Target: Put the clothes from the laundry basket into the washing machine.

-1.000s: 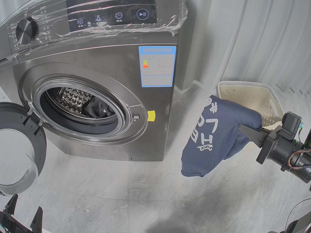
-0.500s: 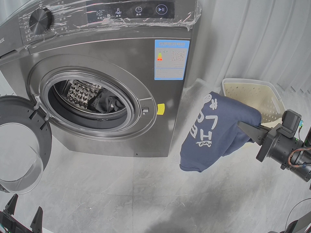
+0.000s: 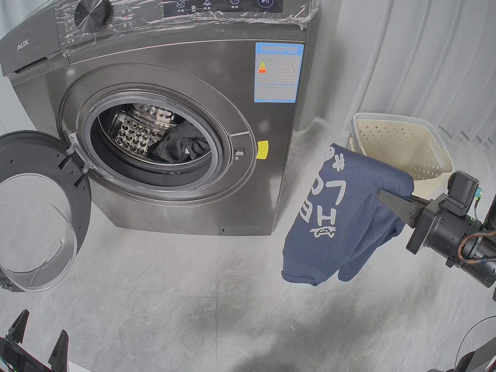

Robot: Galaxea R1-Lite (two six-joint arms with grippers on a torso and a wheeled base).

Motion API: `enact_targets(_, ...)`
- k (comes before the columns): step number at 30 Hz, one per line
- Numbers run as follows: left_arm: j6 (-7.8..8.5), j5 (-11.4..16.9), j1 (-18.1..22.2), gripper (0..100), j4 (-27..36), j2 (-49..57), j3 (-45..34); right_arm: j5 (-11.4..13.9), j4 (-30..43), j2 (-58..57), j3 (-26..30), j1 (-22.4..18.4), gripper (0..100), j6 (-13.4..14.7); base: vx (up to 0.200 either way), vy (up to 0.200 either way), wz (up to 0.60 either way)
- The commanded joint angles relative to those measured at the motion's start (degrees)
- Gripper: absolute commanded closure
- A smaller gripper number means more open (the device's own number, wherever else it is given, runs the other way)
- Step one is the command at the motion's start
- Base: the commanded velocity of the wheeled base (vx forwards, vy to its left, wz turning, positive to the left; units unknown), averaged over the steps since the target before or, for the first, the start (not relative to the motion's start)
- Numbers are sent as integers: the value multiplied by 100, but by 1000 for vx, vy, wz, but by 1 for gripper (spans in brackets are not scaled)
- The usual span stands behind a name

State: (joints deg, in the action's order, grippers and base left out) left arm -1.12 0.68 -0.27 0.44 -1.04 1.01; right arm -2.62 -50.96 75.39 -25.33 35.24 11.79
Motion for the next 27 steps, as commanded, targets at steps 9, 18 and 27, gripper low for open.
enact_targets(9, -20, 2, 0, 0, 0, 51, -75, -2, -2, 38, 2, 9, 100, -10, 0, 200, 0)
enact_targets(18, -20, -7, 9, 0, 0, 60, -75, -2, -2, 46, -7, 0, 100, -10, 0, 89, 0)
enact_targets(27, -20, -7, 9, 0, 0, 60, -75, -2, -2, 64, -42, 0, 100, -1, 0, 0, 0)
